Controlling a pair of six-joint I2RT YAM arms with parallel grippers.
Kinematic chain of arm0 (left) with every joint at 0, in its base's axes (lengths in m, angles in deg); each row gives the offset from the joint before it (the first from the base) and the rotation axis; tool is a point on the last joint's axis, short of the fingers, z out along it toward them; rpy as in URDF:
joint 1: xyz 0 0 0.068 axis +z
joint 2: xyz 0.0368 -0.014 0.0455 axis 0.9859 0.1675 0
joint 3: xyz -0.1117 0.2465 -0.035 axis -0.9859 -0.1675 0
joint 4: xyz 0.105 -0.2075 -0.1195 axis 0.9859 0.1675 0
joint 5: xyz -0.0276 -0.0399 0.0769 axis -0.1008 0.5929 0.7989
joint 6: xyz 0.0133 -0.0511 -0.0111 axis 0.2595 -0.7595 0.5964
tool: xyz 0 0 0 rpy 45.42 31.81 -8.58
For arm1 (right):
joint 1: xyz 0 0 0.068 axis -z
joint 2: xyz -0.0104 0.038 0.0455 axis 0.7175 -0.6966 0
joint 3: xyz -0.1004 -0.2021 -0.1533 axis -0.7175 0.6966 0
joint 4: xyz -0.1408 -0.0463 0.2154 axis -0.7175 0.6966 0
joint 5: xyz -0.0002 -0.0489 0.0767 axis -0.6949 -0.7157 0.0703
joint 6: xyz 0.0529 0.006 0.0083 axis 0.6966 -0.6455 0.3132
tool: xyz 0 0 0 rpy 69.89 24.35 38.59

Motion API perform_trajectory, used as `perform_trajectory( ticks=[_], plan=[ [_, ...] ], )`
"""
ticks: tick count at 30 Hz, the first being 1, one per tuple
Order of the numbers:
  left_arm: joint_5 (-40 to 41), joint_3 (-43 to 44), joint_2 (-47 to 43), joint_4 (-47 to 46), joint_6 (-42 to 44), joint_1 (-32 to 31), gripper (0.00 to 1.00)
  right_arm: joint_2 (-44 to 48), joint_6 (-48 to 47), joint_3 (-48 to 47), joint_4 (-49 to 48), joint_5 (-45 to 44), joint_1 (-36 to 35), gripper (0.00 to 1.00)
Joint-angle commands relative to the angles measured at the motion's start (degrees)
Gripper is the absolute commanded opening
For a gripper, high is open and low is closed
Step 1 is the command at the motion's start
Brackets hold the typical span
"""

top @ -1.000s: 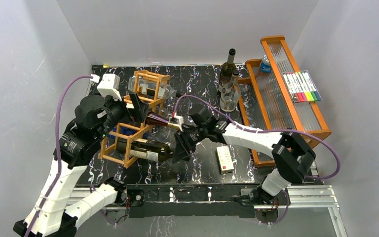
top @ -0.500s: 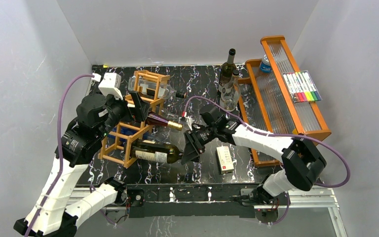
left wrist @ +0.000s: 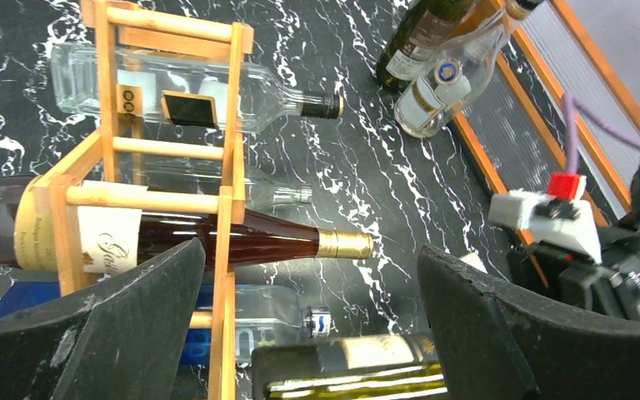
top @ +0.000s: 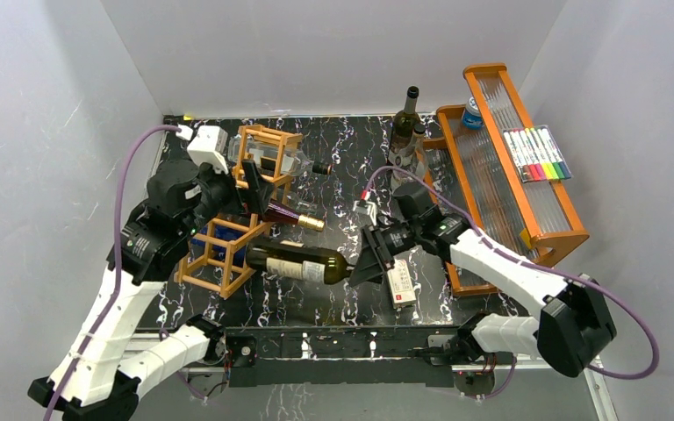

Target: Take the wine bottle off the wine rack

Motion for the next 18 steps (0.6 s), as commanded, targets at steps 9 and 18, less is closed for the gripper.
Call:
perform_trajectory(
  ticks=[9,18],
  plan=[
    [-39.3,7.8,9.3,-3.5,15.4,0.3,0.98,10.2,-2.0,-5.8,7.5,5.5,7.1,0.00],
    [-57.1,3.4,7.8,-2.5,36.4,-1.0,0.98,7.8,-0.1,-9.6,6.8,6.5,7.5,0.00]
  ],
)
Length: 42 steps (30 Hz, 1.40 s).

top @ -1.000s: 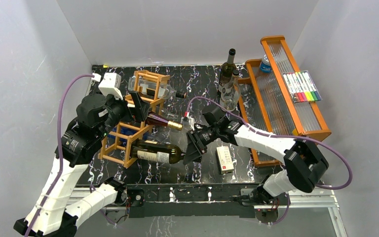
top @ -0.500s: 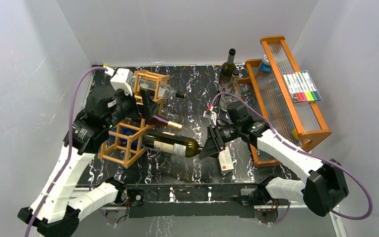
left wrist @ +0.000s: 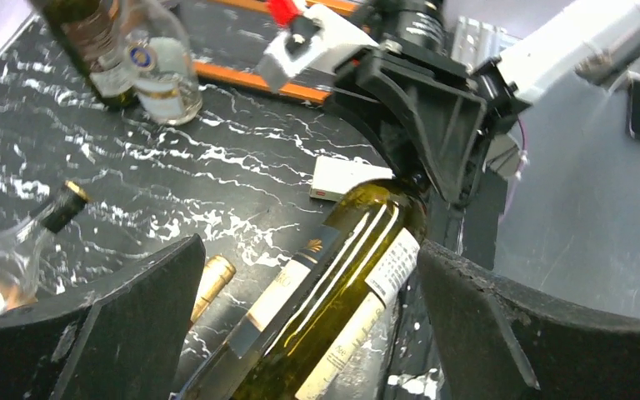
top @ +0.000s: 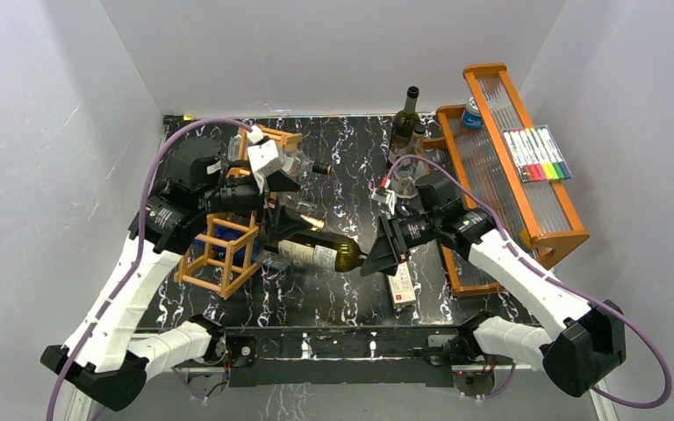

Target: Take the wine bottle off the wine rack

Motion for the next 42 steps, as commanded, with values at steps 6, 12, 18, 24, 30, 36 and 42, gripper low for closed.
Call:
perform_trajectory(
  ticks=[6,12,18,24,30,36,42],
  plan=[
    [-6.1,-0.7,0.1,2.7,19.0,-10.4,0.98,-3.3,2.0,-8.8,-6.3,7.7,0.4,0.00],
    [8.1,2.4,5.8,10.4,27.8,-23.3,0.98,-6.0,2.9,-11.7,-5.7,9.9,0.5,0.00],
    [19.0,-0.5,6.3,8.9,33.7,-26.7,0.98,-6.5,2.5,-12.5,-4.0,10.5,0.5,0.00],
    [25.8,-3.0,6.7,7.4,36.6,-28.9,0.98,-6.3,2.3,-12.7,-3.1,10.6,0.5,0.00],
    [28.3,-3.2,8.3,8.5,38.7,-29.7,0.98,-6.2,2.3,-13.1,-2.2,10.9,0.5,0.00],
    [31.0,-5.1,7.6,7.0,39.7,-29.7,0.98,-5.5,1.9,-13.1,-1.3,11.4,0.4,0.00],
    [31.1,-6.0,7.5,5.8,40.0,-29.7,0.97,-4.9,1.9,-13.4,-1.1,12.4,0.5,0.00]
  ],
)
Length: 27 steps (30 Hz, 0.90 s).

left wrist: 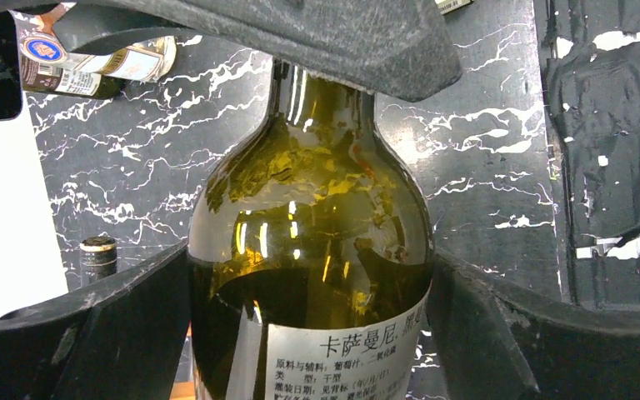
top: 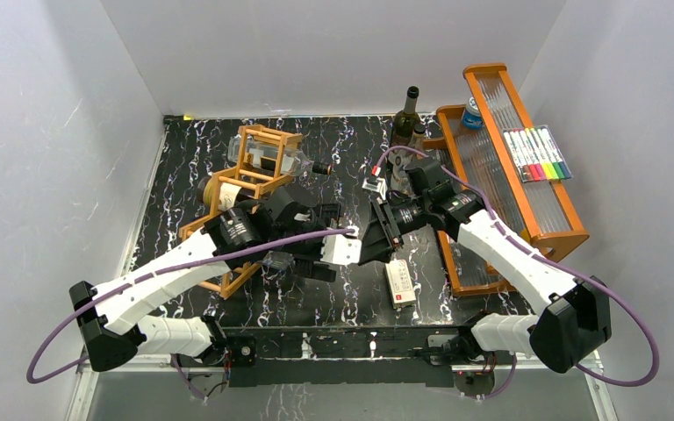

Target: Take the wine bottle off the wine rack

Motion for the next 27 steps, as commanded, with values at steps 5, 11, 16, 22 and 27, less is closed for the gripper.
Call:
perform_trajectory(
  ticks=[5,11,16,22,27],
  plan=[
    [1.1,0.2,-1.7,-3.4,-0.3,-0.3,0.57,3.5,-2.5,-5.0,-3.3,6.8,0.1,0.01],
    [0.8,0.2,-2.8,-6.3,-2.8,-0.4,0.20,2.1,-10.9,-8.9,7.5,-1.1,0.2,0.37],
    [0.7,1.1,-2.6,-5.8,-2.6,-0.4,0.00,2.4,-11.1,-10.9,8.3,-5.9,0.1,0.60],
    [0.0,2.2,-2.4,-5.6,-3.6,-0.4,0.00,3.6,-10.9,-16.1,11.4,-14.5,0.1,0.93],
    [0.4,3.8,-1.6,-7.1,-7.0,-0.4,0.00,4.5,-9.5,-23.0,13.8,-25.4,0.1,0.98]
  ],
)
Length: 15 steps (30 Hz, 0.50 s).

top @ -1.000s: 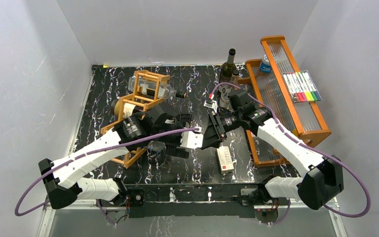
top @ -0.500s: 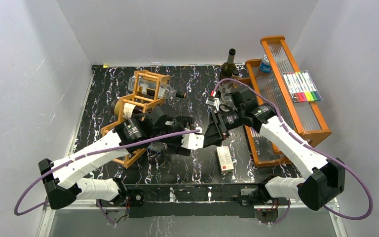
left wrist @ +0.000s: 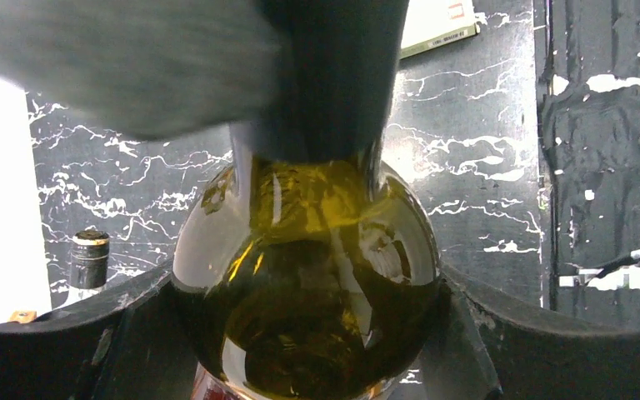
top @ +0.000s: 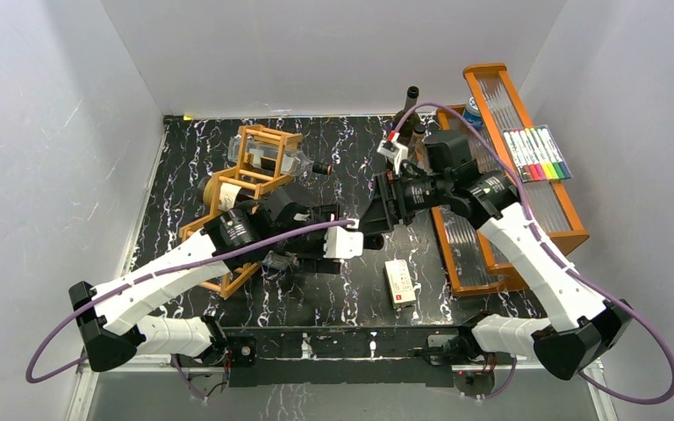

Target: Take the wine bottle off the wine rack

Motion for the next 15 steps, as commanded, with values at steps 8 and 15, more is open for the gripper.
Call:
perform_trajectory(
  ticks=[8,15],
  plan=[
    [-1.8,4.4,-2.2,-11.4,-12.3,0.0,0.00,13.8,2.0,-0.5,-12.4,-19.0,-0.1,0.98],
    [-1.0,2.5,-3.3,-19.9,-26.9,0.1,0.00,21.1,-4.4,1.1,-16.6,-31.1,0.0,0.98]
  ],
)
